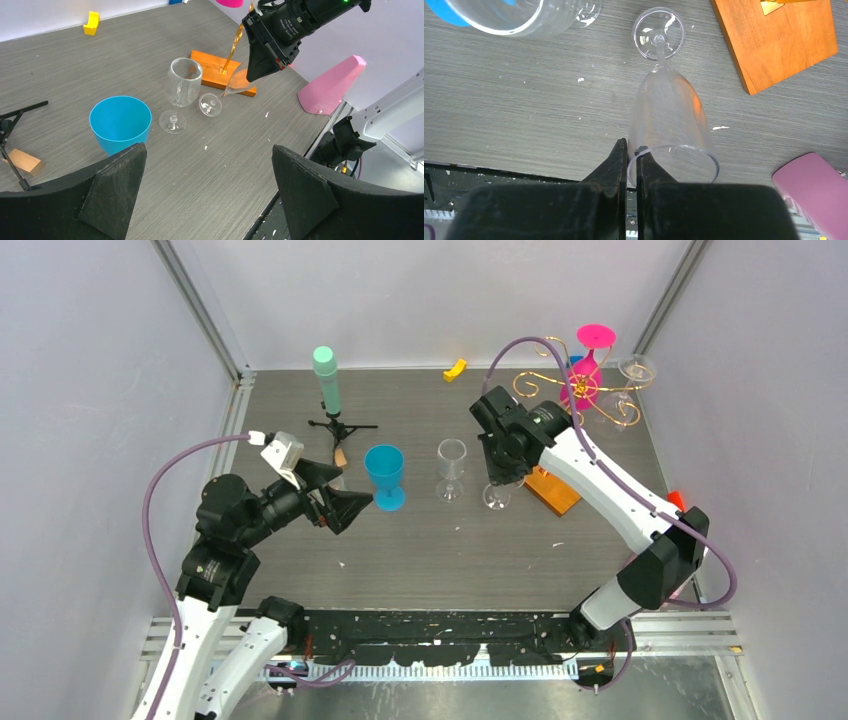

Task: Take the wine glass off the wine glass rack

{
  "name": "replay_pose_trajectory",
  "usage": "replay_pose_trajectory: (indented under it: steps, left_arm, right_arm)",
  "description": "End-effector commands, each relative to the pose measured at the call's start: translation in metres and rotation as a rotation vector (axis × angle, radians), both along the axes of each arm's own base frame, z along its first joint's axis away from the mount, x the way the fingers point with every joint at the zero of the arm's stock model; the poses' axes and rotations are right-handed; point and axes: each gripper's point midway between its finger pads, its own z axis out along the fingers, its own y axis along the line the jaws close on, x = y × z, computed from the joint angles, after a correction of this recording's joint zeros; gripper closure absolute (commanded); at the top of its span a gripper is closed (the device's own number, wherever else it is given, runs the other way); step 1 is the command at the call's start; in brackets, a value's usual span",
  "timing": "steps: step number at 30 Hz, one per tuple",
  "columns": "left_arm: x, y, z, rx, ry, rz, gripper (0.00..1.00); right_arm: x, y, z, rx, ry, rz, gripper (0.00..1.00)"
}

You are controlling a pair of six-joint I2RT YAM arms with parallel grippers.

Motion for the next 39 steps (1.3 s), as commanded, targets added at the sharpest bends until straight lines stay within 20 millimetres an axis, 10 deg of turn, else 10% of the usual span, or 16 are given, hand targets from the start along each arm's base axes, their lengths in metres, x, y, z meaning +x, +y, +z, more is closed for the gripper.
replay_pose_trajectory:
  steps: [1, 17, 39]
  left_arm:
    - [0.002, 0.002, 0.001, -0.003, -0.005, 0.015, 0.0]
    - [0.005, 0.001, 0.006, -0.007, -0.015, 0.022, 0.0]
    - [0.001, 0.008, 0.006, 0.008, -0.032, 0.048, 0.0]
  right_arm:
    - [0.011, 0.0, 0.011, 0.006, -0.038, 0.003, 0.94]
    - [0.039, -0.003, 0.03, 0.022, -0.107, -0.035, 0.65]
    - [0.044, 0.004, 0.166, 0.323, -0.508, 0.029, 0.49]
